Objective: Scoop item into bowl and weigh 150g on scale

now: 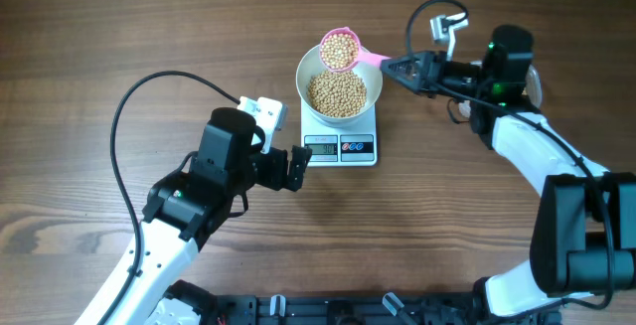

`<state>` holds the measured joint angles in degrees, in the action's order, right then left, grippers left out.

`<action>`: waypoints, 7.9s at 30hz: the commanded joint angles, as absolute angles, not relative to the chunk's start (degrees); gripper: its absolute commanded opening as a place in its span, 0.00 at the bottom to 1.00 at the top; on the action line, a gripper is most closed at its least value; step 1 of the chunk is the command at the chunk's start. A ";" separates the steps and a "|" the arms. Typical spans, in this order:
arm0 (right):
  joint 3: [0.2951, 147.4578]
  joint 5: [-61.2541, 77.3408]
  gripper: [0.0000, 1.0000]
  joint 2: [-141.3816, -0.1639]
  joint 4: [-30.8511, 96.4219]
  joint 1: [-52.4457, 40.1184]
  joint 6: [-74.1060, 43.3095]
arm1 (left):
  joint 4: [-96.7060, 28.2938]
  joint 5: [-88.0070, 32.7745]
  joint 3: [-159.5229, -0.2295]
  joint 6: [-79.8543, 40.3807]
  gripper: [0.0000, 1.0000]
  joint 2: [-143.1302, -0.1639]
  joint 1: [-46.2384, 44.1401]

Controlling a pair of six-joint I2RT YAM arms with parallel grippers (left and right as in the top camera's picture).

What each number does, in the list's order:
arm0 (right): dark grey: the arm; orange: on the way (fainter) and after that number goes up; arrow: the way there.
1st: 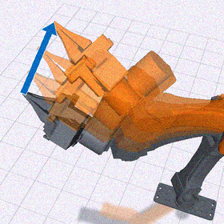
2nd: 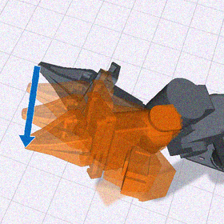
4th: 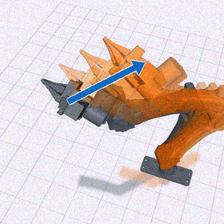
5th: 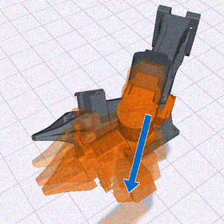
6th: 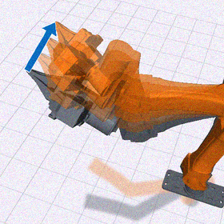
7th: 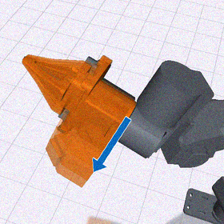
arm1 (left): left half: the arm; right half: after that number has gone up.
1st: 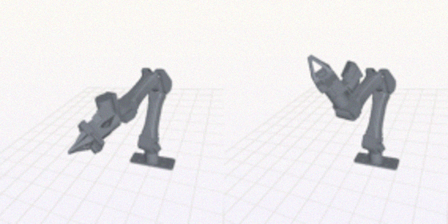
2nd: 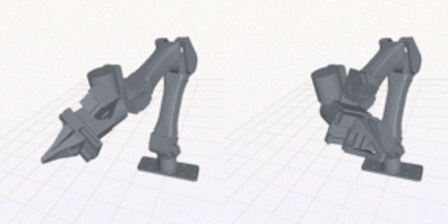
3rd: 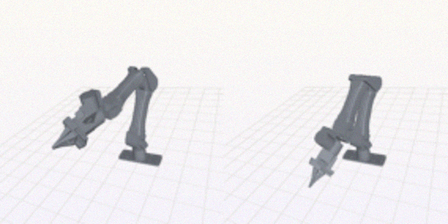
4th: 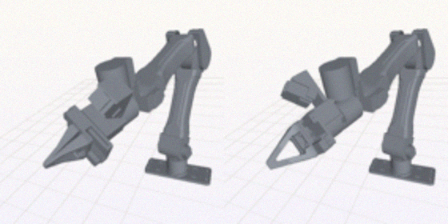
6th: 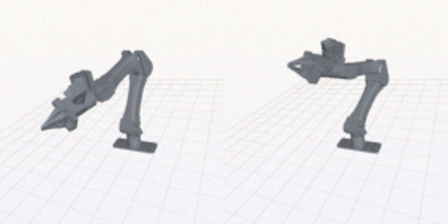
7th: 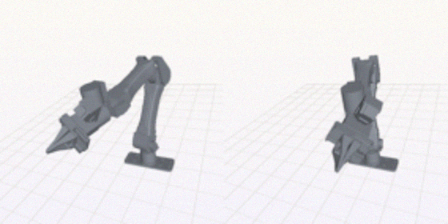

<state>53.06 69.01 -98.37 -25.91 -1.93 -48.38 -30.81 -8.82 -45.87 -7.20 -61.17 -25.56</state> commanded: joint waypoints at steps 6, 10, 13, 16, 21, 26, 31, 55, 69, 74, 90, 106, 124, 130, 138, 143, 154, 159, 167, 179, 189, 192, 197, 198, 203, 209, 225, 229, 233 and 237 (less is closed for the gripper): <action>53.52 57.87 0.05 -98.89 -25.69 -4.67 -40.95 | -30.65 -9.06 -45.65 -6.46 1.00 -60.42 -25.61; 53.52 56.34 0.05 -98.76 -21.80 -4.67 -34.76 | -30.65 -9.06 -45.65 -6.48 1.00 -60.42 -25.61; 53.52 56.34 0.05 -98.74 -16.95 -4.67 -29.15 | -30.65 -9.06 -45.65 -6.46 1.00 -60.42 -25.61; 53.52 56.31 0.05 -98.39 -16.36 -4.67 -27.07 | -30.65 -9.06 -45.65 -6.46 1.00 -60.42 -25.61; 53.52 52.80 0.05 -95.94 -15.59 -4.67 -21.30 | -30.65 -9.06 -45.65 -6.46 1.00 -60.42 -25.61; 53.52 45.63 0.05 -91.79 -9.50 -4.82 -15.29 | -30.65 -9.06 -45.65 -6.46 1.00 -60.42 -25.61; 53.52 42.59 0.05 -89.34 -4.80 -7.79 -11.88 | -30.65 -9.06 -45.65 -6.46 1.00 -60.42 -25.61; 53.56 16.21 0.05 -83.77 -1.10 -18.92 3.31 | -30.65 -9.06 -45.65 -6.46 1.00 -60.42 -25.61; 53.67 13.74 0.05 -83.37 -3.97 -21.61 7.75 | -30.65 -9.06 -45.65 -6.46 1.00 -60.42 -25.61; 53.67 13.74 0.05 -82.11 -4.23 -21.61 12.03 | -30.65 -9.06 -45.65 -6.46 1.00 -60.42 -25.61; 53.67 13.80 0.04 -81.19 -5.17 -23.77 21.02 | -30.65 -9.06 -45.65 -6.46 1.00 -60.42 -25.61; 53.67 13.76 0.04 -81.19 -5.56 -24.58 22.94 | -30.65 -9.06 -45.65 -6.46 1.00 -60.42 -25.61; 53.67 12.58 0.04 -81.08 -16.45 -22.83 -15.33 | -30.65 -9.06 -45.65 -6.46 1.00 -60.42 -25.61; 53.67 12.47 0.04 -77.36 -15.57 -13.98 -24.16 | -30.65 -9.06 -45.65 -6.46 1.00 -60.42 -25.61; 53.67 12.45 0.04 -67.02 3.40 -1.10 -30.15 | -30.65 -9.06 -45.65 -6.46 1.00 -60.42 -25.61; 53.67 11.44 0.04 -63.79 18.76 6.66 -30.20 | -30.65 -9.06 -45.65 -6.46 1.00 -60.42 -25.61; 53.65 11.42 0.04 -69.43 21.85 20.12 -29.95 | -30.65 -9.06 -45.65 -6.46 1.00 -60.42 -25.61; 53.65 16.64 0.04 -78.63 20.58 20.75 -30.02 | -30.65 -9.06 -45.65 -6.46 1.00 -60.42 -25.61; 53.65 18.11 0.04 -83.85 14.70 20.75 -30.20 | -30.65 -9.06 -45.65 -6.48 1.00 -60.42 -25.61; 53.60 18.15 0.27 -84.07 25.10 20.75 -30.02 | -30.65 -9.06 -45.65 -6.46 1.00 -60.42 -25.61; 53.63 24.05 0.48 -82.06 30.46 20.97 -26.41 | -30.65 -9.06 -45.65 -6.46 1.00 -60.42 -25.61; 53.63 20.32 0.55 -82.04 36.07 21.74 -23.81 | -30.65 -9.06 -45.65 -6.46 1.00 -60.42 -25.61; 53.63 20.69 0.68 -81.84 41.39 23.27 -20.45 | -30.65 -9.06 -45.65 -6.46 1.00 -60.42 -25.61; 53.69 21.54 0.70 -81.67 41.71 23.46 -20.05 | -30.65 -9.06 -45.65 -6.46 1.00 -60.42 -25.61; 56.21 26.89 0.82 -79.99 45.32 25.61 -18.70 | -30.65 -9.06 -45.65 -6.46 1.00 -60.42 -25.61; 60.66 26.79 0.88 -79.31 49.10 33.76 -11.25 | -30.65 -9.06 -45.65 -6.46 1.00 -60.42 -25.61; 57.71 48.90 0.92 -94.19 46.96 42.85 -7.60 | -30.65 -9.06 -45.65 -6.46 1.00 -60.42 -25.61; 57.71 50.15 0.69 -94.19 45.80 45.23 -7.53 | -30.65 -9.06 -45.65 -6.46 1.00 -60.42 -25.61; 57.60 53.04 0.60 -94.19 45.71 45.19 -7.53 | -30.65 -9.06 -45.65 -6.46 1.00 -60.42 -25.61; 57.60 53.34 0.60 -94.28 45.74 45.19 -7.81 | -30.65 -9.06 -45.65 -6.46 1.00 -60.42 -25.61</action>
